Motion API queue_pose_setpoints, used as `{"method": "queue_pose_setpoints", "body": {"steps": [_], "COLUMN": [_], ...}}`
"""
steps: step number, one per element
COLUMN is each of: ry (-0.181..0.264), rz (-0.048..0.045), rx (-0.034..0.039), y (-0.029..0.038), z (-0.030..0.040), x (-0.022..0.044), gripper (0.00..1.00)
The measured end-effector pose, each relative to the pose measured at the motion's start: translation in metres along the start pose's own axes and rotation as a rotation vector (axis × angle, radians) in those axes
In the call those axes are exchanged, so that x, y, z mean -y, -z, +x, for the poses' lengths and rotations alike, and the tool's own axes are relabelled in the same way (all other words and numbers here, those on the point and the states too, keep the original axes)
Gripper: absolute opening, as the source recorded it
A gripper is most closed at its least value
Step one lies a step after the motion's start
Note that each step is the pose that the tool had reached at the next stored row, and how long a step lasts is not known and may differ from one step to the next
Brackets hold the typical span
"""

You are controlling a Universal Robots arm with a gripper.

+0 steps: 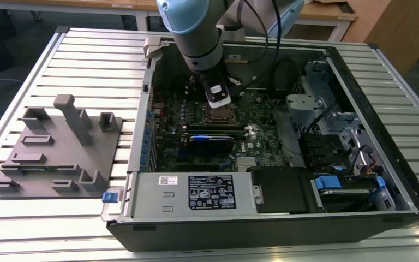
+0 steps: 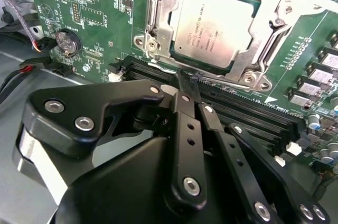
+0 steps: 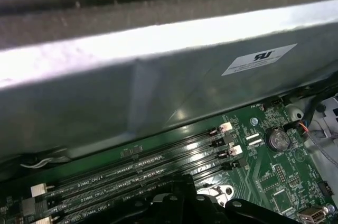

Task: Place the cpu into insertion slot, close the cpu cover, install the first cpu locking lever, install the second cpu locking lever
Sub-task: 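Install the first cpu locking lever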

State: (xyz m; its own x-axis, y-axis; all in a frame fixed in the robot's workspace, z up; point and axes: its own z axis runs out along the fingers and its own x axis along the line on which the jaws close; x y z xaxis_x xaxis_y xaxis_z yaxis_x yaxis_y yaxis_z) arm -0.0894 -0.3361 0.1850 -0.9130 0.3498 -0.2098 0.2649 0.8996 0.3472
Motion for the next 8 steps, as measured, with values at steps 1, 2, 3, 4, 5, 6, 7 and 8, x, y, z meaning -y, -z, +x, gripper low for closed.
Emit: {"method": "queue_pose_setpoints", "body": {"steps": [1,2,3,4,5,6,7,8], "ry": [0.001,0.002,0.003,0.003,0.004,0.005,0.005,0.005], "rz": [0.0024,0.0046,0.0062,0.0079,0.0096,0.0107,0.011,0.0109], "rx": [0.001,0.002,0.0031,0.004,0.0052,0.0061,0.0062,0.0063], "y": [-0.0002,-0.0005,-0.0009,-0.0012,-0.0016,-0.0019,-0.0018,-0.002], "z": [0.0001,0.0001,0.0002,0.0003,0.0004,0.0004,0.0004,0.0004], "x": [0.0001,0.0003,0.0004,0.0005,0.0006,0.0007,0.0008,0.0008], "gripper": [0.1,0.1,0.1,0.1,0.1,0.1,0.1,0.1]}}
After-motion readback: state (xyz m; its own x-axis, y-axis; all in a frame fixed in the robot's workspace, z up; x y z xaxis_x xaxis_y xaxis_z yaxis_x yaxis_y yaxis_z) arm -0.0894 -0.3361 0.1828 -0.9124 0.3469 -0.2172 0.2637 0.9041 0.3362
